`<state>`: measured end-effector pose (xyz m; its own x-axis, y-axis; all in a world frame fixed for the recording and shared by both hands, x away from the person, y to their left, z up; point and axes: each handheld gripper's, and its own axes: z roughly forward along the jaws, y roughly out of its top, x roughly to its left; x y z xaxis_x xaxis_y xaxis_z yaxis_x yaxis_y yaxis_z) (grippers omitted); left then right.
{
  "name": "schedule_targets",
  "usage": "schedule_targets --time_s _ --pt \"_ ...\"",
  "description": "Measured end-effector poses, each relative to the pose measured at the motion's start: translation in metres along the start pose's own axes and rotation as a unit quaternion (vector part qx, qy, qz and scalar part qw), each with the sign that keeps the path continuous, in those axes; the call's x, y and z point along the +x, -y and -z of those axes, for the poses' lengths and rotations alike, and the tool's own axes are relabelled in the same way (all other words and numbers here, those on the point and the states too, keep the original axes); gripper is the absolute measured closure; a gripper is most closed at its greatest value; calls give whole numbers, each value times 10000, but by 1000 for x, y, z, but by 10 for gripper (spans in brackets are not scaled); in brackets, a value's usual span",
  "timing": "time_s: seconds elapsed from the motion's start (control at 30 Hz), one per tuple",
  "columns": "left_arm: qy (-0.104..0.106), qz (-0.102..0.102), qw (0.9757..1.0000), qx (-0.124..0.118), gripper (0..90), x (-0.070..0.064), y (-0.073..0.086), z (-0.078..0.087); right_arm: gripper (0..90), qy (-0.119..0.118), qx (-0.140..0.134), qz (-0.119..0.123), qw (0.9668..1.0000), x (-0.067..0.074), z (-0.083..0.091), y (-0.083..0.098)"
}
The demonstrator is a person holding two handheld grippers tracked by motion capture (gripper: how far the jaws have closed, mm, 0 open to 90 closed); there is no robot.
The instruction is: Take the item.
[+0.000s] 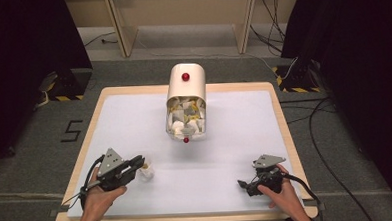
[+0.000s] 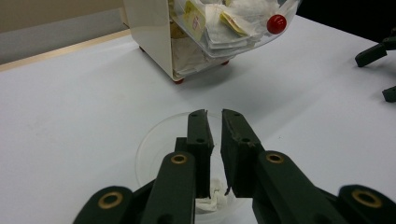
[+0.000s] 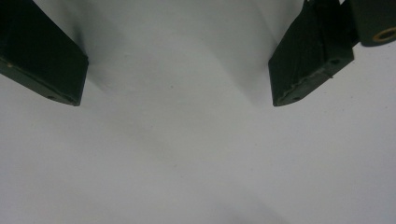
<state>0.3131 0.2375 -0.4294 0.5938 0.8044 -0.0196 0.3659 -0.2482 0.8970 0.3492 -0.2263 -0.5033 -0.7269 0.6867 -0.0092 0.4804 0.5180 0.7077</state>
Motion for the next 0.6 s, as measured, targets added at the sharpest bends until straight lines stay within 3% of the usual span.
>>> schedule_targets --time_s 0.23,0.43,0.47,0.5,0.6 --pt "-8 105 9999 -116 731 3 -3 4 52 0 -2 2 10000 0 0 0" --pt "59 325 9991 -259 480 10 -5 9 52 1 -2 2 10000 0 0 0" --pt "89 339 9990 -274 480 11 -5 11 52 0 -1 1 10000 0 0 0" --pt "88 347 9990 -253 390 13 -5 11 52 0 0 0 10000 0 0 0" --pt "19 398 9989 -242 322 19 -2 15 52 1 -1 2 10000 0 0 0"
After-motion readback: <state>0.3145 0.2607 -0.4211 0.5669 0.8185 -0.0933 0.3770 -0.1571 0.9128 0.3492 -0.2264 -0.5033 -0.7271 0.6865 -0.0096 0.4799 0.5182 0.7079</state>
